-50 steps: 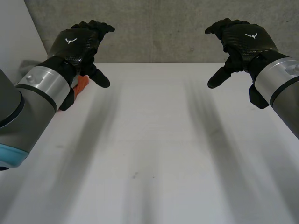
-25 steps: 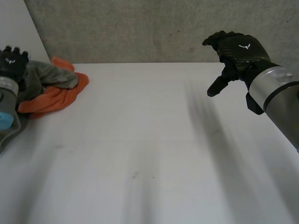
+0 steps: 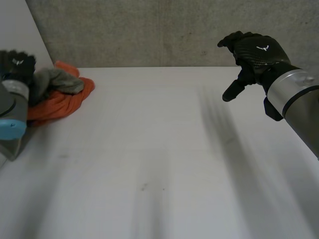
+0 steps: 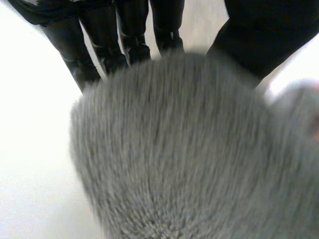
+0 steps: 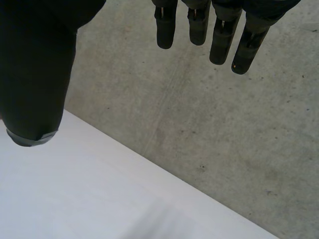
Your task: Fold the laundry.
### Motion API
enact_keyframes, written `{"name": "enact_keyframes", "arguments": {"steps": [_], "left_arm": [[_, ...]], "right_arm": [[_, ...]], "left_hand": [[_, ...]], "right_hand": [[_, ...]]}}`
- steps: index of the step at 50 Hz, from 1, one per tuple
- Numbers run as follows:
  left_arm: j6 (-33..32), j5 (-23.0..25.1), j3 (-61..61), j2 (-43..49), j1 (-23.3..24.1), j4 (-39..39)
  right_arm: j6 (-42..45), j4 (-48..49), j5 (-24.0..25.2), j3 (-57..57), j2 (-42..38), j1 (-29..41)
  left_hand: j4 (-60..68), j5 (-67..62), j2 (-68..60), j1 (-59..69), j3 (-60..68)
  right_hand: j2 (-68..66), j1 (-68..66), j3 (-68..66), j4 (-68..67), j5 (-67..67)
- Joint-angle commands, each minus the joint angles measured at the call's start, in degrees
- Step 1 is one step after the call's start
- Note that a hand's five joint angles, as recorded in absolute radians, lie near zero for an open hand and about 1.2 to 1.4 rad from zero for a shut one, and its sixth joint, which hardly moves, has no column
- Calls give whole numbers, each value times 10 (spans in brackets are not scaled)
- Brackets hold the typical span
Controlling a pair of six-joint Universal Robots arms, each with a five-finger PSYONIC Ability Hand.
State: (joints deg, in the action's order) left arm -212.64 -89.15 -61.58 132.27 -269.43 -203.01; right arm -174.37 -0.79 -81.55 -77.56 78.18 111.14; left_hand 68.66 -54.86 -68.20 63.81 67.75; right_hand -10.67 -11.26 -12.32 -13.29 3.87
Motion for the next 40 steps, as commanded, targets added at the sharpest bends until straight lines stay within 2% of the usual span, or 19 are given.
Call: {"name": "enact_keyframes", "arguments": {"steps": [1,2,3,5,6,10,12,14,15,17,24,30,36,40], "left_arm": [[171,12,-147,-190,134,1],[184,13,-160,-204,145,6],[216,20,-192,-237,182,28],[244,36,-219,-261,220,49],[267,56,-238,-271,256,68],[323,128,-281,-273,350,109],[339,150,-289,-272,370,122],[342,170,-289,-263,375,142],[341,173,-287,-262,375,145],[339,170,-281,-261,371,151],[316,129,-234,-258,228,153],[252,129,-219,-234,163,148],[145,130,-193,-151,147,167],[80,130,-196,-116,151,219]], "right_arm": [[0,0,0,5,5,-5],[0,0,0,6,6,-5],[0,-1,0,7,7,-5],[0,-1,0,9,10,-5],[0,-1,0,10,13,-6],[0,-2,0,11,16,-8],[1,-1,2,12,17,-8],[3,-2,4,14,16,-11],[4,-3,5,15,16,-12],[11,-4,7,15,16,-13],[71,-29,10,19,-2,-5],[174,-105,5,23,-41,3],[204,-140,5,-8,-74,73],[219,-116,9,-62,-90,87]], "left_hand": [[113,-151,-118,162,123],[113,-151,-118,162,123],[113,-151,-118,162,123],[113,-151,-118,162,123],[113,-151,-118,162,123],[99,-137,-103,147,108],[-209,171,205,-161,-200],[-587,549,582,-538,-577],[-551,513,547,-503,-542],[-587,549,582,-538,-577],[-587,549,582,-538,-577],[-587,549,582,-538,-577],[-581,543,576,-533,-572],[-583,545,578,-534,-574]], "right_hand": [[7,13,23,33,-39],[7,13,23,33,-39],[7,13,23,33,-39],[7,13,23,33,-39],[7,13,23,33,-39],[7,13,23,33,-39],[7,13,23,33,-39],[7,13,23,33,-39],[7,13,23,33,-39],[7,13,23,33,-39],[7,13,23,33,-39],[7,13,23,33,-39],[7,13,23,33,-39],[7,13,23,33,-39]]}}
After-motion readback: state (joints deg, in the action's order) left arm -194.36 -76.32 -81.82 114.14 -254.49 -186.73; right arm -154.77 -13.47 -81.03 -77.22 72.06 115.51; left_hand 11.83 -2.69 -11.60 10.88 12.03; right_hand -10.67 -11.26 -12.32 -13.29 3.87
